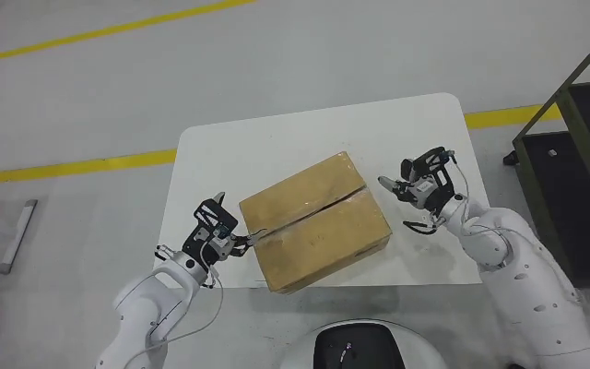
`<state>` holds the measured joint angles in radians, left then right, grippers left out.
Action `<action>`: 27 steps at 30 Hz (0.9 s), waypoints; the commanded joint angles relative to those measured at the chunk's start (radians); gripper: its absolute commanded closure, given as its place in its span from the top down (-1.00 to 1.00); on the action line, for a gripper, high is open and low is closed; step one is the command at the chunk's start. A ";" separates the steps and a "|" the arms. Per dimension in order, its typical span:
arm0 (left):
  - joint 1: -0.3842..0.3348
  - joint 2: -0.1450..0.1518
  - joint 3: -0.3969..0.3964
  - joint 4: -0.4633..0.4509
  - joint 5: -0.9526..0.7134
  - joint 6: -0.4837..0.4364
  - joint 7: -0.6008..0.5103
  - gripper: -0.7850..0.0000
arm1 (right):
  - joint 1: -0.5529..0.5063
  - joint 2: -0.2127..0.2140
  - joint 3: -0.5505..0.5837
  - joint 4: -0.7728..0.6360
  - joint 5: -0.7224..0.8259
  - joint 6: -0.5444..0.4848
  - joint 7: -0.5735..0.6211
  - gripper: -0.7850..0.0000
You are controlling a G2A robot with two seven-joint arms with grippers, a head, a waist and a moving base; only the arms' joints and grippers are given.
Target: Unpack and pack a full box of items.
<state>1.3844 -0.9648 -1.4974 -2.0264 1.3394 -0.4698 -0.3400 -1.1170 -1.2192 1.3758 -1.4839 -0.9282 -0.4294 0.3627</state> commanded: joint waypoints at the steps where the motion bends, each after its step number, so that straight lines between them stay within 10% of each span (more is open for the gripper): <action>1: 0.000 0.000 0.000 0.000 0.000 0.000 0.000 1.00 | -0.005 0.001 -0.013 0.007 0.012 -0.035 0.027 -1.00; 25: 0.000 0.000 0.000 0.000 0.000 0.000 0.000 1.00 | 0.018 0.034 -0.093 -0.043 0.260 -0.292 0.426 -1.00; 27: 0.000 0.000 0.000 0.000 0.000 0.000 0.000 1.00 | 0.022 0.044 -0.058 -0.071 0.290 -0.310 0.458 -0.43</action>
<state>1.3844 -0.9648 -1.4974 -2.0264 1.3394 -0.4698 -0.3400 -1.0971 -1.1807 1.2973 -1.5407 -0.6540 -0.7309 0.8031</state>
